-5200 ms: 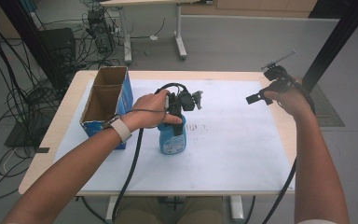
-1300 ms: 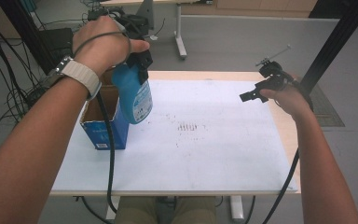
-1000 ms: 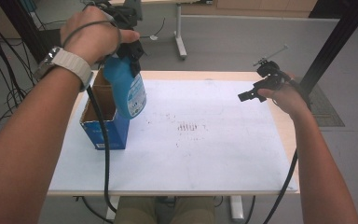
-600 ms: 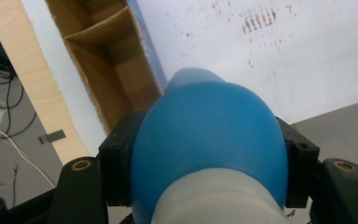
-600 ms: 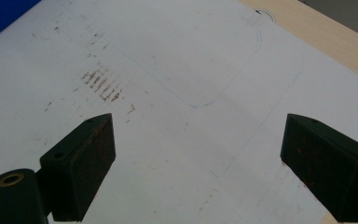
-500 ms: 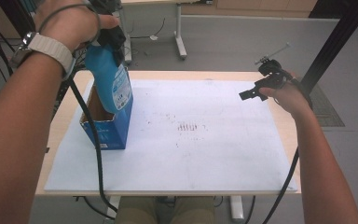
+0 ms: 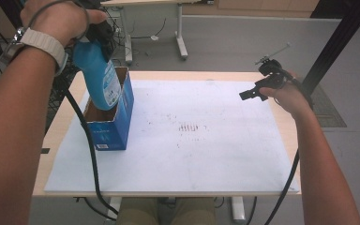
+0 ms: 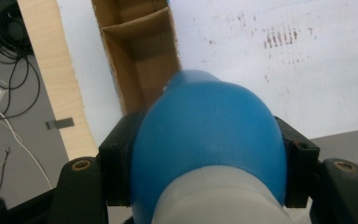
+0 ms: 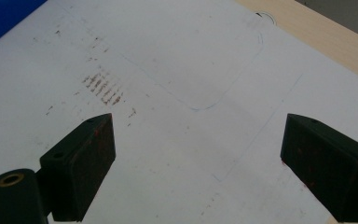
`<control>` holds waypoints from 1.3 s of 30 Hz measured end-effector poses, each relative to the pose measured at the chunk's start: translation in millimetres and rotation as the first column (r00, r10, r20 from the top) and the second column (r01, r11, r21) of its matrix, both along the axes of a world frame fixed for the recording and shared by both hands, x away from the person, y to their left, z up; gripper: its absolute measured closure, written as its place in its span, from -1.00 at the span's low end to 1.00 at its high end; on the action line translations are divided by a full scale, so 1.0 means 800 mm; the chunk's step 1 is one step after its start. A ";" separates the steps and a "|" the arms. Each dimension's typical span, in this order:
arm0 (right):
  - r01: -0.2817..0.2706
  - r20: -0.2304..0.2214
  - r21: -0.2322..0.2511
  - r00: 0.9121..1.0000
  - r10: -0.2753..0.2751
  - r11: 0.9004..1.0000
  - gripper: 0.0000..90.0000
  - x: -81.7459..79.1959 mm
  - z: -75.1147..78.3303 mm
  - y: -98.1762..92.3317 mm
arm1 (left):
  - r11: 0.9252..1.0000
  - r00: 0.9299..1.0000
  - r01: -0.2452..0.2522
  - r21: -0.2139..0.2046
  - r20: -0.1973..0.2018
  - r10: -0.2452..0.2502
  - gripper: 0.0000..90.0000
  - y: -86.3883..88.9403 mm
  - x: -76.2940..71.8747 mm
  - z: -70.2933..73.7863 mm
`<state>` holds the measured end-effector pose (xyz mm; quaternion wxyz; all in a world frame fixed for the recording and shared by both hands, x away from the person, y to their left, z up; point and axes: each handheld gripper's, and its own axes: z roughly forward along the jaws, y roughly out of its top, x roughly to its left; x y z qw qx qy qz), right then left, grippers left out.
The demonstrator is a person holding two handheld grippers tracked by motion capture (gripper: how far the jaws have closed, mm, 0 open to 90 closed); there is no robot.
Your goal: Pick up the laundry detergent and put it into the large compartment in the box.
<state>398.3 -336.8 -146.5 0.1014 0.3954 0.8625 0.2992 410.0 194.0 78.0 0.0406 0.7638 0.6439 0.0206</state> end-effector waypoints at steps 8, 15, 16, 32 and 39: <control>-0.002 -0.002 0.001 1.000 0.002 1.000 -0.78 0.003 -0.001 0.000 | 1.000 1.000 -0.021 0.012 0.002 0.021 -0.17 0.007 0.003 -0.003; 0.000 -0.006 0.000 1.000 0.000 1.000 -0.78 0.004 -0.001 0.001 | 0.999 0.999 -0.052 0.015 0.014 0.052 -0.18 0.013 0.003 -0.005; 0.000 -0.005 0.001 1.000 0.000 1.000 -0.78 0.005 -0.002 0.001 | 0.998 0.998 -0.056 0.016 0.015 0.056 -0.17 0.014 0.003 -0.005; -0.007 -0.007 -0.004 1.000 0.007 1.000 -0.78 0.007 -0.003 0.005 | 0.995 0.995 -0.095 0.017 0.025 0.095 -0.17 0.025 0.005 -0.008; -0.012 -0.005 -0.018 1.000 0.012 1.000 -0.77 0.009 -0.003 0.009 | 0.994 0.994 -0.105 0.017 0.033 0.104 -0.17 0.029 0.009 -0.016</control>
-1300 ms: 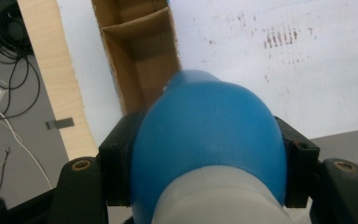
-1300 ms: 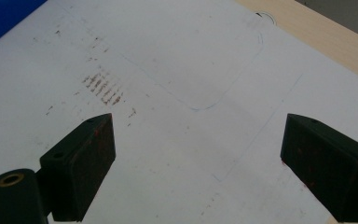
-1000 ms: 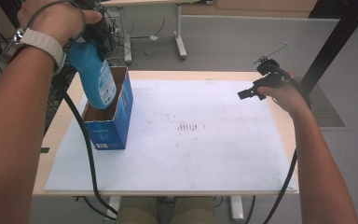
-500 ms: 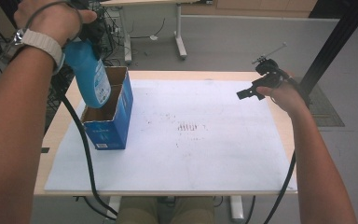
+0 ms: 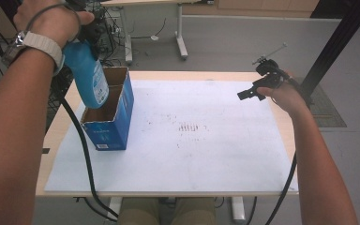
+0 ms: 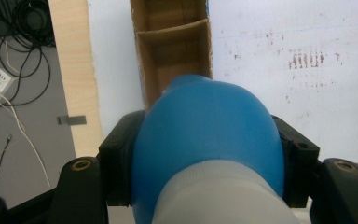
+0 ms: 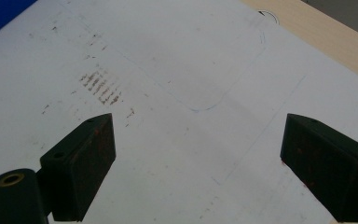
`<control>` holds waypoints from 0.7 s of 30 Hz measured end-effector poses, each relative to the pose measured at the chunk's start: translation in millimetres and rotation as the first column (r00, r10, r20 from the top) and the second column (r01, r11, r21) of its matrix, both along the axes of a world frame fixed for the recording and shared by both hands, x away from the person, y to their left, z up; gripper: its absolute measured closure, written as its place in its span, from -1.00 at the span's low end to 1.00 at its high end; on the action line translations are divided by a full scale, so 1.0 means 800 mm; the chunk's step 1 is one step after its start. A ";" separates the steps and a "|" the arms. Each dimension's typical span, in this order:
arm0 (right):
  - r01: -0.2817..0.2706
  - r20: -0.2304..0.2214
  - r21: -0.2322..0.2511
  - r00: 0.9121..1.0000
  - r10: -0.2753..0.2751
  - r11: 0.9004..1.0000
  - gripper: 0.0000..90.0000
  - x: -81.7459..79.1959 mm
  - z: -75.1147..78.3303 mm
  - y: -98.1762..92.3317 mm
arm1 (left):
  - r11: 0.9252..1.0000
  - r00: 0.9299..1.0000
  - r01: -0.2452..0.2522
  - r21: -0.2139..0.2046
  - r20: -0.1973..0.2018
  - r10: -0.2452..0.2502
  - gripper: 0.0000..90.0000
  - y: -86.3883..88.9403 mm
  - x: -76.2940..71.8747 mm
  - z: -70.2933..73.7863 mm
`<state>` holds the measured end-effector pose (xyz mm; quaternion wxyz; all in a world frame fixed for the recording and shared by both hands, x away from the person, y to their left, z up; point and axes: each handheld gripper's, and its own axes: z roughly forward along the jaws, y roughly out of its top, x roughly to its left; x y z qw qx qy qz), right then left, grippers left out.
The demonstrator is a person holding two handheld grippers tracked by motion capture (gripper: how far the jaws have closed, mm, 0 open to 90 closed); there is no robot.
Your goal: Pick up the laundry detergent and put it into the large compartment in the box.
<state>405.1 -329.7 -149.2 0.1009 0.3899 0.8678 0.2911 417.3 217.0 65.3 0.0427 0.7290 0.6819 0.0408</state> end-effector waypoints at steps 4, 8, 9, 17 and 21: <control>0.001 0.000 0.003 1.000 -0.001 1.000 -0.77 0.001 0.000 0.001 | 1.000 1.000 0.007 0.008 -0.006 -0.007 -0.17 0.000 0.004 -0.005; 0.002 -0.002 0.000 1.000 -0.002 1.000 -0.77 0.002 -0.001 0.001 | 1.000 1.000 -0.001 0.010 -0.003 0.001 -0.17 0.003 0.006 -0.009; 0.004 -0.003 0.000 1.000 -0.004 1.000 -0.77 0.002 -0.001 0.001 | 1.000 1.000 -0.002 0.010 -0.008 0.002 -0.17 0.003 0.007 -0.010; 0.009 -0.004 0.001 1.000 -0.009 1.000 -0.77 0.002 -0.002 0.000 | 1.000 1.000 -0.008 0.013 0.005 0.008 -0.17 0.005 0.008 -0.018; 0.011 -0.005 -0.004 1.000 -0.011 1.000 -0.77 0.002 -0.002 0.000 | 1.000 1.000 -0.007 0.013 0.009 0.007 -0.17 0.006 0.010 -0.025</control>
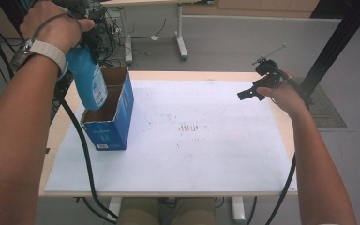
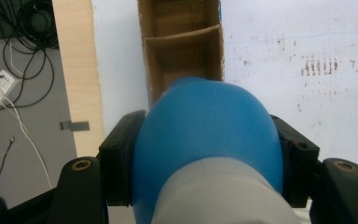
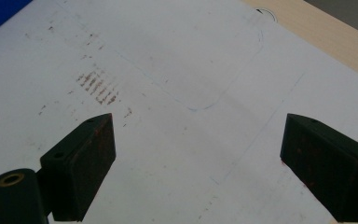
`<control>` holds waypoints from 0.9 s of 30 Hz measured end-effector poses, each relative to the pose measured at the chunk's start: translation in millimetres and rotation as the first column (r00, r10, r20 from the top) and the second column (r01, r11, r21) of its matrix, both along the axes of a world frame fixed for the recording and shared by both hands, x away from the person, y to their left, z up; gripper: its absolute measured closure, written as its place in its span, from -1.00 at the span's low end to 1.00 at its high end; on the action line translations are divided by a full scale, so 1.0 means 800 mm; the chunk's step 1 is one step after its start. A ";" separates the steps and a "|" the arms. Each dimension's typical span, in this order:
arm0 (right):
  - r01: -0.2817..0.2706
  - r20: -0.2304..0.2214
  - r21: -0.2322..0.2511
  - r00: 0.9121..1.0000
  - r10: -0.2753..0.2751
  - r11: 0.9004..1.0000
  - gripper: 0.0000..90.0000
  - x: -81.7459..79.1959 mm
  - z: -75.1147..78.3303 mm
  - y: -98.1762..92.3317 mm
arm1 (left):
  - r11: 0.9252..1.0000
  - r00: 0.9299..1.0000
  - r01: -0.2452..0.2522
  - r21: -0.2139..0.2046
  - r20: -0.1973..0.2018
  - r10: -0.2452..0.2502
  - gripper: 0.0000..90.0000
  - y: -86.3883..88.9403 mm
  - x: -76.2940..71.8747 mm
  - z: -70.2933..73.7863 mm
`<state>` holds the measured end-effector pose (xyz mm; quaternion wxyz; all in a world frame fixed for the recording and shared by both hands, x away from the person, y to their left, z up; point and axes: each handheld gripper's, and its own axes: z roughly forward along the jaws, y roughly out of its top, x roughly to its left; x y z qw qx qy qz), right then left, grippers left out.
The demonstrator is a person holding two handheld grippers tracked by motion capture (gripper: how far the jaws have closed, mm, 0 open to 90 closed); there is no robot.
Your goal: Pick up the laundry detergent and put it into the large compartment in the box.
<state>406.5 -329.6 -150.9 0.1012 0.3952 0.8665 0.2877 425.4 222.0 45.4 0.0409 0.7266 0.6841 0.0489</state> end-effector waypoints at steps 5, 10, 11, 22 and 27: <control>0.001 0.005 0.002 1.000 -0.001 1.000 -0.77 0.000 0.000 -0.001 | 1.000 1.000 -0.004 -0.003 -0.007 0.004 -0.17 0.000 0.004 -0.007; 0.000 0.003 -0.001 1.000 0.000 1.000 -0.77 0.000 0.000 0.000 | 1.000 1.000 0.001 -0.008 -0.003 -0.001 -0.17 0.001 0.006 -0.014; 0.000 0.004 -0.001 1.000 0.000 1.000 -0.77 0.000 0.000 -0.001 | 1.000 1.000 -0.002 -0.009 -0.008 0.002 -0.17 0.001 0.007 -0.016; 0.002 0.005 0.000 1.000 -0.002 1.000 -0.77 -0.002 0.001 -0.002 | 1.000 1.000 0.003 -0.019 -0.022 -0.003 -0.17 0.004 0.016 -0.040; -0.001 0.003 -0.004 1.000 0.001 1.000 -0.77 -0.002 0.001 -0.001 | 1.000 1.000 0.004 -0.021 -0.025 -0.004 -0.17 0.003 0.019 -0.050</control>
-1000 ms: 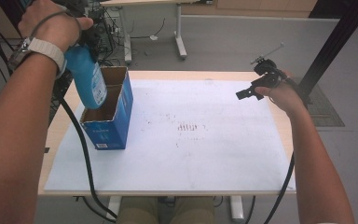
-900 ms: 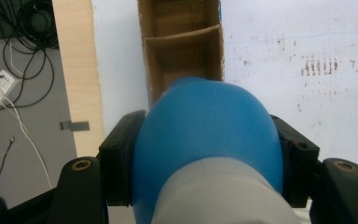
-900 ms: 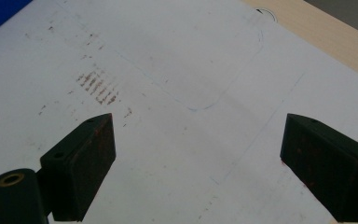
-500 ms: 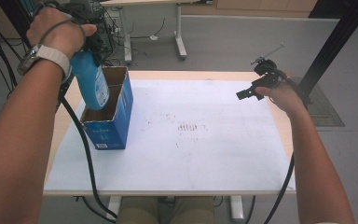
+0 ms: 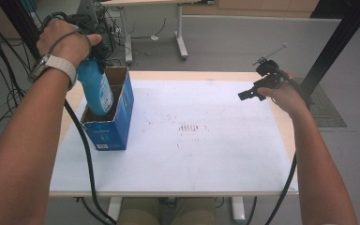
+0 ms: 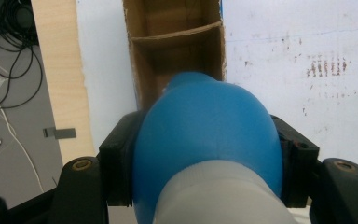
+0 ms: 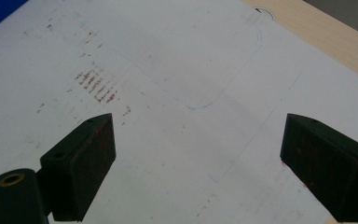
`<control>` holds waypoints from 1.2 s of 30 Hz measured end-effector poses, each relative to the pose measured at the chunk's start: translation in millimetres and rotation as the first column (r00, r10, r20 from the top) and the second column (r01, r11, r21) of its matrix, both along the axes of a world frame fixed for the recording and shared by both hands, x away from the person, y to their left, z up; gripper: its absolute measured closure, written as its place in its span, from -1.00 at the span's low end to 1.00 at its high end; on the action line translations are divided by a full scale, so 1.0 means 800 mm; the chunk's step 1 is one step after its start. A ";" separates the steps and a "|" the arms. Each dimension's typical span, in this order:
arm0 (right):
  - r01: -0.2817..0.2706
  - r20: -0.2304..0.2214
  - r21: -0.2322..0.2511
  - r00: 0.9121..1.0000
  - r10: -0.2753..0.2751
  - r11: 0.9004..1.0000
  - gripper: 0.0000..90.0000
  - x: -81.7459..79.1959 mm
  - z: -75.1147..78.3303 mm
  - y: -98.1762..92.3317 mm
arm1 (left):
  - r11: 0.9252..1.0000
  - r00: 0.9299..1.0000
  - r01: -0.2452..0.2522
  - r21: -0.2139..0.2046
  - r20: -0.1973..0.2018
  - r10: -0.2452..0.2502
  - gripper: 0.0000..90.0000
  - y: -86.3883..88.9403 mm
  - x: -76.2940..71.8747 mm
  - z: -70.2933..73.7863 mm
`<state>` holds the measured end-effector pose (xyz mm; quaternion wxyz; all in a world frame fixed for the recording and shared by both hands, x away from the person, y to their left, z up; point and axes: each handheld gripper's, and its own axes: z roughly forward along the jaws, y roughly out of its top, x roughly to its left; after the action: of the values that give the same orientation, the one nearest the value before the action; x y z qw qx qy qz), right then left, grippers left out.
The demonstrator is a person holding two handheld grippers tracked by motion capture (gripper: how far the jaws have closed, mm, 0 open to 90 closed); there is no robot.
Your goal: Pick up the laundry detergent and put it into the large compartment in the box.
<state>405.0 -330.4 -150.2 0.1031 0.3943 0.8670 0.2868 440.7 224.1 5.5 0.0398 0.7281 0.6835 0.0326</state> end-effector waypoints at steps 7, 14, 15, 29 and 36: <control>0.000 0.003 -0.004 1.000 0.000 1.000 -0.77 -0.001 0.000 0.000 | 1.000 1.000 0.002 0.003 0.000 -0.002 -0.17 0.000 0.003 -0.010; 0.002 0.003 -0.006 1.000 -0.002 1.000 -0.77 -0.002 0.000 0.001 | 1.000 1.000 0.007 0.003 -0.015 -0.007 -0.17 0.001 0.009 -0.023; 0.003 0.003 -0.007 1.000 -0.003 1.000 -0.77 -0.002 0.000 0.001 | 1.000 1.000 0.008 0.005 -0.014 -0.008 -0.17 0.001 0.009 -0.024; 0.008 0.006 -0.005 1.000 -0.008 1.000 -0.77 -0.005 0.000 -0.001 | 1.000 1.000 0.012 0.015 0.000 -0.012 -0.17 0.000 0.010 -0.046; 0.010 0.004 -0.005 1.000 -0.010 1.000 -0.76 -0.005 -0.001 -0.001 | 1.000 1.000 0.021 0.023 -0.007 -0.021 -0.17 -0.002 0.014 -0.057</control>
<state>400.9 -331.1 -150.7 0.1073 0.3978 0.8654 0.2851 451.7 222.3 -39.7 0.0296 0.7358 0.6755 0.0376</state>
